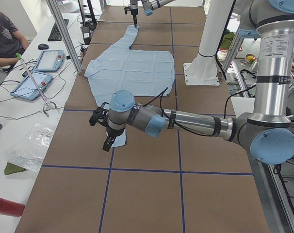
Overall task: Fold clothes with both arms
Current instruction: 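Lower the right gripper onto the nearest sleeve cuff and grasp it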
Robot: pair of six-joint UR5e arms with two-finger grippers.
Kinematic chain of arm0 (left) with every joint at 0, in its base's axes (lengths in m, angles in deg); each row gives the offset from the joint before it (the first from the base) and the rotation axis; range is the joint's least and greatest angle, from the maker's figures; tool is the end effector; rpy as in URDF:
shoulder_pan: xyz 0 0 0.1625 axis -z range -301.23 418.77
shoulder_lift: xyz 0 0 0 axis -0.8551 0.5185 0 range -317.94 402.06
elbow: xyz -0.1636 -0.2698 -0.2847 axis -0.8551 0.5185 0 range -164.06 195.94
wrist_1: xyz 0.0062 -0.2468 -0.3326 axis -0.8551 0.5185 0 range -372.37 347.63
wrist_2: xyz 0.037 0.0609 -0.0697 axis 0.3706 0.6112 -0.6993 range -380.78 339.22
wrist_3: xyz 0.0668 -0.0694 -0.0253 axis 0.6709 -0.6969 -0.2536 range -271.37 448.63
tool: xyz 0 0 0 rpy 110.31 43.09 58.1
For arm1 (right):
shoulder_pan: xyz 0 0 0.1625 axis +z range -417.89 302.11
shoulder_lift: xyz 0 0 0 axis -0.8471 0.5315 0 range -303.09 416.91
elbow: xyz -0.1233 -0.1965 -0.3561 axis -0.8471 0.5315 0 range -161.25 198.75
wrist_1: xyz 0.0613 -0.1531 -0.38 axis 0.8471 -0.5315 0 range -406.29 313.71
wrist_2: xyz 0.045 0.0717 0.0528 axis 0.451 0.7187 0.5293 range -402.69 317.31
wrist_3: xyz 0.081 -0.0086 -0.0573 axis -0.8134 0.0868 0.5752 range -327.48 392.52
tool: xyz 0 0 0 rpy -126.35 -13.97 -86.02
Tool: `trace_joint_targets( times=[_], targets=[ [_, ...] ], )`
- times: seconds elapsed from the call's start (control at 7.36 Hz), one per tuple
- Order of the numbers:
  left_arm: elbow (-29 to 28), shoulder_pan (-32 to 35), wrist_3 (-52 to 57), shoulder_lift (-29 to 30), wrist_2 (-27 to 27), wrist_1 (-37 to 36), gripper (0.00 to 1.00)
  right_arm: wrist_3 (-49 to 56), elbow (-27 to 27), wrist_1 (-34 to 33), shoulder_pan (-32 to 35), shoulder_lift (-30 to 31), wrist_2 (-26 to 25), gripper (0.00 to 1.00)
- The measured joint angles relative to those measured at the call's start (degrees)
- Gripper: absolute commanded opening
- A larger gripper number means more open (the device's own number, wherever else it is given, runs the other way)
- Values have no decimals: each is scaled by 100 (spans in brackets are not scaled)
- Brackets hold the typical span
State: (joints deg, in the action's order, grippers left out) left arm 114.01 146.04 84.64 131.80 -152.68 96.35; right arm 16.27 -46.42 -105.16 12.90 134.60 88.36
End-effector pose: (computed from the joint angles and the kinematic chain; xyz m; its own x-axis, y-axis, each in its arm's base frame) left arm -0.0425 -0.5116 0.5560 0.7305 0.2704 -0.6271 0.0082 0.9147 0.4040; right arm -0.1307 -0.5815 0.7020 0.7049 -0.1778 0.6867 0.1192 0.9840 0.1324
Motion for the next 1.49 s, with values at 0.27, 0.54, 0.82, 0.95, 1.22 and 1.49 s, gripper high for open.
trace_joint_targets(
  times=[0.27, 0.54, 0.82, 0.95, 1.22, 1.49],
  targets=[
    [4, 0, 1, 0, 6, 0, 99, 7, 9, -11, 4, 2, 0, 71],
    [11, 0, -4, 0, 5, 0, 99, 8, 15, -100, 4, 1, -1, 72],
    [38, 0, -7, 0, 5, 0, 99, 15, 31, -142, 4, 20, 1, 61],
    [57, 0, -11, 0, 6, 0, 99, 12, 39, -148, 4, 29, 5, 55],
    [75, 0, -17, 0, 4, 0, 99, 8, 49, -188, 4, 31, 10, 55],
    [82, 0, -15, 5, 6, 0, 99, 6, 49, -258, 4, 15, 18, 31]
  ],
)
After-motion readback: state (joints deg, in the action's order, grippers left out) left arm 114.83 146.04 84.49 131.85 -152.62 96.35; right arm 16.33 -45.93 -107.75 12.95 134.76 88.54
